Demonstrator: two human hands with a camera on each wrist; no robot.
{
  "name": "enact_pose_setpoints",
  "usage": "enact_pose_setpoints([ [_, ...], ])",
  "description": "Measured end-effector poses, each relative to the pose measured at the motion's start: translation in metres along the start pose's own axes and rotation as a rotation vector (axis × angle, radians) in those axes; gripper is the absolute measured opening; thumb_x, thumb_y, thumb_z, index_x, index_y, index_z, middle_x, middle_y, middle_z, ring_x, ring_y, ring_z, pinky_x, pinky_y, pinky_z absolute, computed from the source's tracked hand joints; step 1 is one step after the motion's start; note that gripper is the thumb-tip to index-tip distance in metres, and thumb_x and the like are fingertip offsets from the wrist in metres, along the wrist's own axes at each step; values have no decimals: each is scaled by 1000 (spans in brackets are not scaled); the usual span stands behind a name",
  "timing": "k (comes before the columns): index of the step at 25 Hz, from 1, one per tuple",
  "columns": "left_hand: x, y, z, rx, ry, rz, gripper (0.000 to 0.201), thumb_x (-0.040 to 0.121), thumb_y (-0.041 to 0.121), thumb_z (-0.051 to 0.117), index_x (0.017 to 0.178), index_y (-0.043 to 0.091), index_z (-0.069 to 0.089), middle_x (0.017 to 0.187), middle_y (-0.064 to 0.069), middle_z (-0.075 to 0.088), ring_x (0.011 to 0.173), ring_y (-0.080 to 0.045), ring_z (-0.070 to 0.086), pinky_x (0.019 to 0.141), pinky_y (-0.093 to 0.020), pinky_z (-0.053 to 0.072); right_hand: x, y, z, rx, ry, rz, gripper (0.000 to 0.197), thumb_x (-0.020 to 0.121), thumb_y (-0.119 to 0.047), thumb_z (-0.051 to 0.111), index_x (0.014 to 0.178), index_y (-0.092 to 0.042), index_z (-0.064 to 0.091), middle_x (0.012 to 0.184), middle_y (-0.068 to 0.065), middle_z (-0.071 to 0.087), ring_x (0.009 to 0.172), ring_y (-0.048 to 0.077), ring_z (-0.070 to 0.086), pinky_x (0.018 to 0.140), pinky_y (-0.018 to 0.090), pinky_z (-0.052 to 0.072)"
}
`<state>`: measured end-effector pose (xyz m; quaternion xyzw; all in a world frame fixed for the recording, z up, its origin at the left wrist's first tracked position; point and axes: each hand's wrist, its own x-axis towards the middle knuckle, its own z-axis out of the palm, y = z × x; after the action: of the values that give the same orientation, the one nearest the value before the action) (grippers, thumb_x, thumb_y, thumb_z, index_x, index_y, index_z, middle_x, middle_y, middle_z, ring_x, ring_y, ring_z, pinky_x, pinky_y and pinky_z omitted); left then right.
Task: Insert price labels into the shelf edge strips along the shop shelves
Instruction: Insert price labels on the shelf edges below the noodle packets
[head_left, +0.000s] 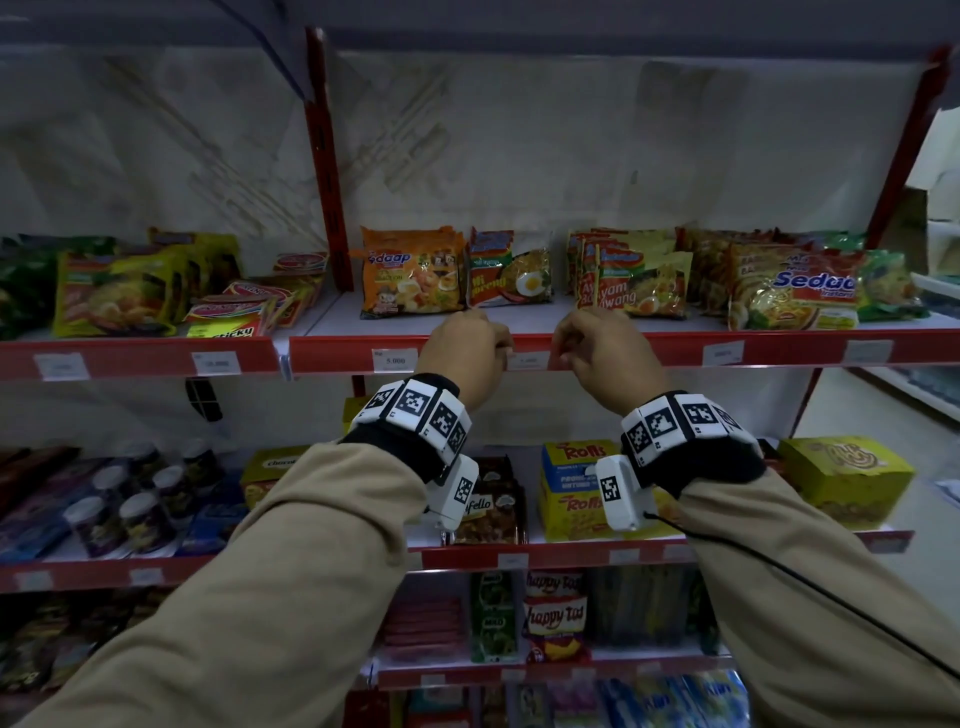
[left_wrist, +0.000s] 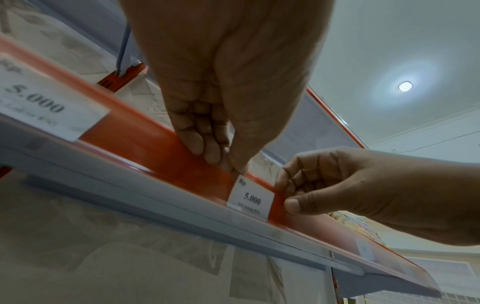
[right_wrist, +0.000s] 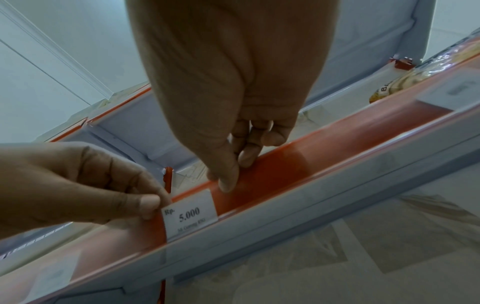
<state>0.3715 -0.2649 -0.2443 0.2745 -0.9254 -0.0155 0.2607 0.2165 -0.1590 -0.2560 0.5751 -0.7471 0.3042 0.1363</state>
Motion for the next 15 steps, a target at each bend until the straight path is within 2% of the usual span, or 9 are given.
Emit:
enact_pose_setpoints([
  [2,-3,-1,-2,-53,34,16,18,94,21,53,105,17,67,105,-5,60,100,-25,54,82,-36,46,-2,0,-1,-39,7,10,18,83,-7,63,96,-18,63,105,3,60,103,24,46,87,39,43],
  [5,-5,-1,-3,-65,67,51,14,94,21,54,102,16,64,104,-3,60,100,-23,52,83,-36,45,-4,3,-3,-84,34,18,18,82,-9,64,98,-17,63,108,5,58,105,26,45,86,41,43],
  [8,-5,3,-2,6,73,66,15,93,25,52,97,14,61,101,-4,58,100,-24,50,82,-39,46,-8,15,-9,-138,55,36,18,81,-17,69,98,-18,61,109,5,57,109,27,45,89,42,43],
  [10,-3,11,3,92,117,30,19,93,29,51,97,12,59,103,-6,55,103,-25,47,80,-38,46,-12,29,-16,-177,75,53,21,80,-23,71,97,-20,61,109,4,57,111,27,44,90,42,42],
  [13,1,31,14,265,203,-59,27,89,39,51,100,16,59,108,-5,53,106,-25,43,86,-38,39,-19,54,-31,-232,94,66,24,78,-26,73,97,-20,60,110,4,57,106,28,45,86,40,41],
  [15,6,50,23,290,206,-32,29,87,42,51,103,19,56,109,-4,52,106,-25,43,88,-39,34,-23,71,-41,-274,93,78,25,77,-27,74,98,-20,61,111,7,56,105,29,45,86,40,40],
])
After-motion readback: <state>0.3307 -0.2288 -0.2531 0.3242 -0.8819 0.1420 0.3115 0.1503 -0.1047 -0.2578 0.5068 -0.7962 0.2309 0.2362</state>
